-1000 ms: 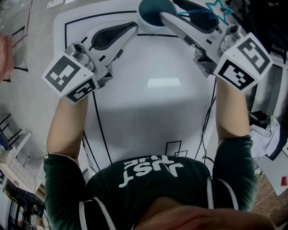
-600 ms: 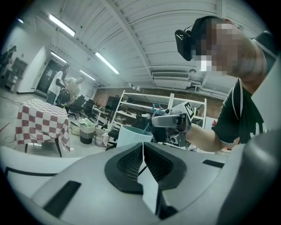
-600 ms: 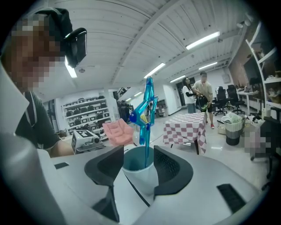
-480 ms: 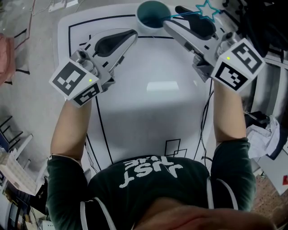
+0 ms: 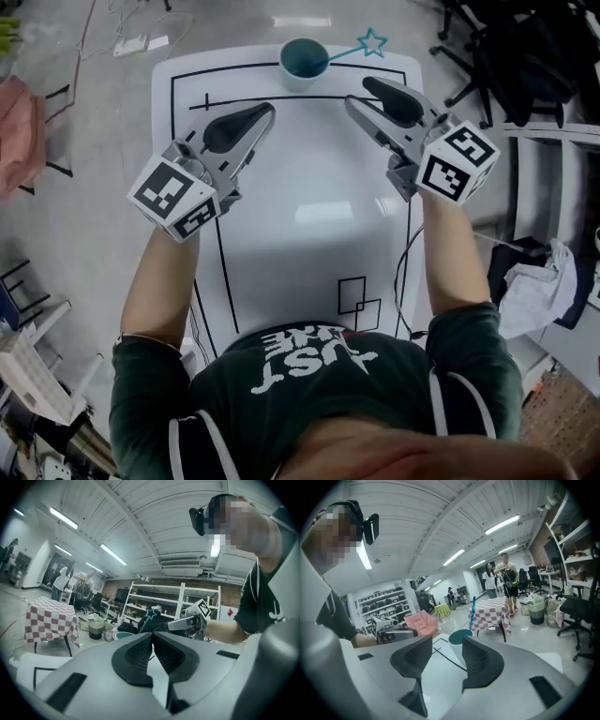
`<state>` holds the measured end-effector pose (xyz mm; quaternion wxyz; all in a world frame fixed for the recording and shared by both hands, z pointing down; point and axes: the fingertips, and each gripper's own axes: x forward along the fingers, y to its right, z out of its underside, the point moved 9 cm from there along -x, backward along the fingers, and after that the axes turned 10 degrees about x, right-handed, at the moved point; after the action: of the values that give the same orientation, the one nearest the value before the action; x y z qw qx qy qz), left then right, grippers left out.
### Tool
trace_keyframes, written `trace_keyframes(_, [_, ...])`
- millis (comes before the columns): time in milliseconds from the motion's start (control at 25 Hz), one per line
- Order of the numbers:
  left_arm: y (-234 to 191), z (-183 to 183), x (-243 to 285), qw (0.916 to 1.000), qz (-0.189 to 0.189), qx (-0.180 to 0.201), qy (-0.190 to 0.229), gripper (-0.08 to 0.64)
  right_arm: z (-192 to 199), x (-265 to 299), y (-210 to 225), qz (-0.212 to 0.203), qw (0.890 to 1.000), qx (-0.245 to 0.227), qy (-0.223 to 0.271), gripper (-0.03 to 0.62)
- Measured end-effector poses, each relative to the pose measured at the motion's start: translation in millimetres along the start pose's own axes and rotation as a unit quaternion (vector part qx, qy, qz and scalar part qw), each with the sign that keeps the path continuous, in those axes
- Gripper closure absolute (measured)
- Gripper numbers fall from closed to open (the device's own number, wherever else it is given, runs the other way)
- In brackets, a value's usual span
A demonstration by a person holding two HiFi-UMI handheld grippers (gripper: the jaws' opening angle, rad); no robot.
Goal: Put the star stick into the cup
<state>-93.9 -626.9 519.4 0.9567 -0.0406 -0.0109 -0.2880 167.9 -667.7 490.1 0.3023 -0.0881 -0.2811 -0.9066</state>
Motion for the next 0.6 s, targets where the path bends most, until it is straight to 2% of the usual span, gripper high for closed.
trace_keyframes(200, [29,-35,-33,0.9999,-0.002,0.007,0.015,0.54,-10,-32,-44,-0.01,1.0,-0.001,0.022,0.377])
trace_keyframes(320, [48,-57,-58,0.9996,-0.003,0.015,0.025,0.54,-18,-51,-78,-0.007,0.999,-0.004,0.035,0.416])
trace_keyframes(600, [106,-101,-143,0.9991,-0.005,0.0,0.041,0.541,-14,-98,-184,-0.004,0.998,0.0,0.06,0.5])
